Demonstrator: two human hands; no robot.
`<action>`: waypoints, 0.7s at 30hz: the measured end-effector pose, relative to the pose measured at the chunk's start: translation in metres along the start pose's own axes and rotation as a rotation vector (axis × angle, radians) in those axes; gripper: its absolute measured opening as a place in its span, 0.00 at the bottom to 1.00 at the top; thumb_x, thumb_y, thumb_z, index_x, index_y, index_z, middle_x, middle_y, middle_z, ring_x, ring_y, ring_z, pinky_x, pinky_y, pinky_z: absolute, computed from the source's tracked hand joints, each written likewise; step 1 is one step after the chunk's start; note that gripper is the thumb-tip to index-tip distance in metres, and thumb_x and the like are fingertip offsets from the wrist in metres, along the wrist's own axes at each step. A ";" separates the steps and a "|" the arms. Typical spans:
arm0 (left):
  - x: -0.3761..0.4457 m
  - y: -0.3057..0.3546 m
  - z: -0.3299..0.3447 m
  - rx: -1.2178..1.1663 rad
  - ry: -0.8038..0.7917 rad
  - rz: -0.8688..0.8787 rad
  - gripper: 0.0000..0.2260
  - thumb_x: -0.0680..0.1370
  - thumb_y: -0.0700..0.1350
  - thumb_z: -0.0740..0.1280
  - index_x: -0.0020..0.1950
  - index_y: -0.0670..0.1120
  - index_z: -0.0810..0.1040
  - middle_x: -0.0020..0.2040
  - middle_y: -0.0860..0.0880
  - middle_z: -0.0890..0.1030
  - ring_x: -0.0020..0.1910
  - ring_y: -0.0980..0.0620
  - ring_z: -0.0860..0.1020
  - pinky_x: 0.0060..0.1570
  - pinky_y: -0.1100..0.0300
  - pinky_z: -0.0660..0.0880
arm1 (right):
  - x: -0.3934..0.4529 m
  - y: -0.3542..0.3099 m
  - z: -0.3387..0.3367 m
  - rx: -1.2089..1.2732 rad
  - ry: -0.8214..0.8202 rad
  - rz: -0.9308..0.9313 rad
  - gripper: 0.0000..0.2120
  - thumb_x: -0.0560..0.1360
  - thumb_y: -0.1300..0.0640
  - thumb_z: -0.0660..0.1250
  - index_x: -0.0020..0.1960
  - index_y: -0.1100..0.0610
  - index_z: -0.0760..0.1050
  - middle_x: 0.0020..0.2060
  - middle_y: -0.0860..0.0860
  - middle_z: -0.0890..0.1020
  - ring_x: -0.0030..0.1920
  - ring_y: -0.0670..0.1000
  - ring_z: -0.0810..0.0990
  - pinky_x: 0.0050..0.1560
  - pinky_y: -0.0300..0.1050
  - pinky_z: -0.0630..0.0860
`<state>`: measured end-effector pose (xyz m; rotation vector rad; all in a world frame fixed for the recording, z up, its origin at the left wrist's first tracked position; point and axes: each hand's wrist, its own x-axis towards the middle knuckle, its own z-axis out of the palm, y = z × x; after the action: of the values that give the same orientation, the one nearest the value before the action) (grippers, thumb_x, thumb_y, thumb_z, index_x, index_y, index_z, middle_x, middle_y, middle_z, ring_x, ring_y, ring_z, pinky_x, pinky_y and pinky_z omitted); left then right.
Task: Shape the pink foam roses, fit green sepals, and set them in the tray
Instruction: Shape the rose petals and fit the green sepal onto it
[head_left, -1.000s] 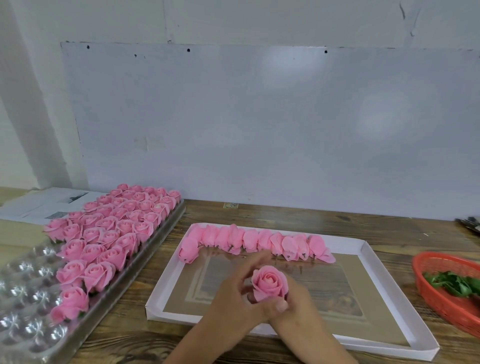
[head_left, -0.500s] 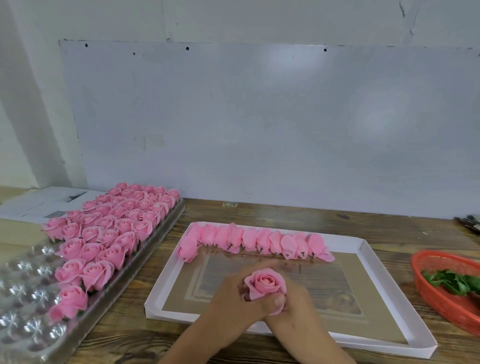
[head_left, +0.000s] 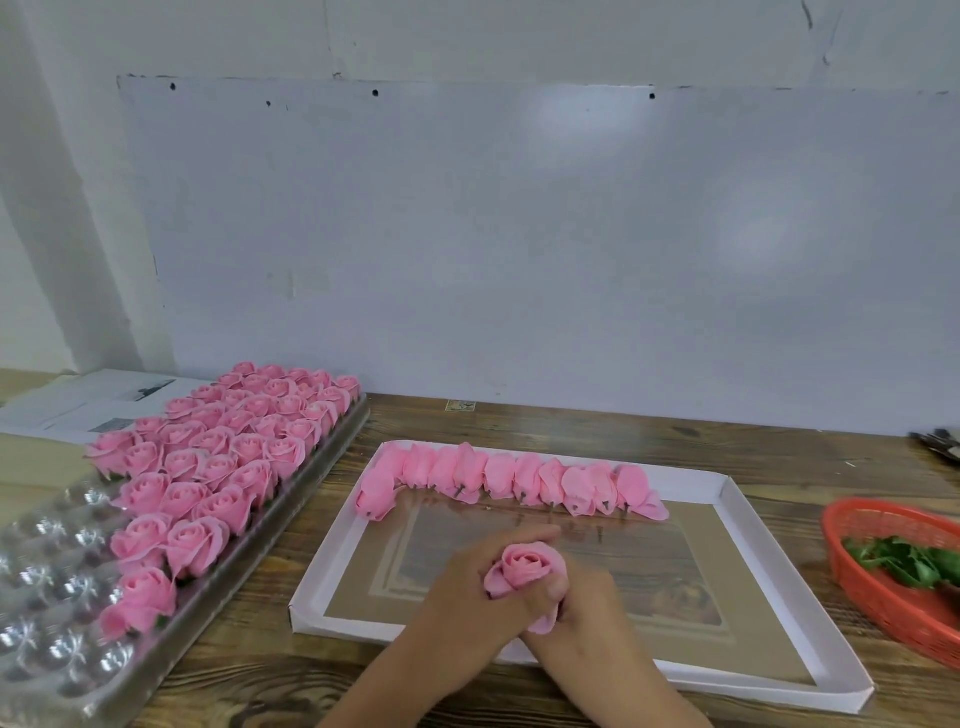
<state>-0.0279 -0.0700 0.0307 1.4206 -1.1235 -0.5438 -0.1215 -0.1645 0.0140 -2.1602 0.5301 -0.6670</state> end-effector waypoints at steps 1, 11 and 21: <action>0.000 0.000 -0.001 0.006 -0.029 -0.004 0.10 0.71 0.63 0.73 0.52 0.70 0.81 0.51 0.62 0.84 0.53 0.62 0.81 0.54 0.70 0.74 | 0.001 0.002 0.000 -0.013 0.013 -0.005 0.11 0.64 0.33 0.62 0.35 0.38 0.77 0.34 0.32 0.81 0.41 0.30 0.78 0.40 0.28 0.71; 0.000 -0.003 0.002 -0.045 0.124 0.129 0.08 0.74 0.61 0.71 0.48 0.62 0.86 0.59 0.62 0.82 0.61 0.60 0.79 0.56 0.69 0.74 | -0.006 -0.005 -0.010 -0.060 -0.057 -0.053 0.09 0.65 0.44 0.63 0.44 0.35 0.76 0.37 0.39 0.83 0.40 0.39 0.81 0.35 0.33 0.75; -0.001 0.001 -0.004 0.017 -0.081 -0.053 0.22 0.69 0.68 0.72 0.61 0.65 0.78 0.57 0.61 0.83 0.59 0.62 0.79 0.58 0.65 0.75 | -0.005 -0.007 -0.015 0.045 0.077 -0.047 0.14 0.66 0.48 0.69 0.48 0.31 0.78 0.41 0.35 0.84 0.43 0.38 0.83 0.40 0.30 0.77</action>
<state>-0.0255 -0.0675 0.0320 1.4577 -1.1594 -0.6352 -0.1334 -0.1659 0.0262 -2.1172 0.5007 -0.7832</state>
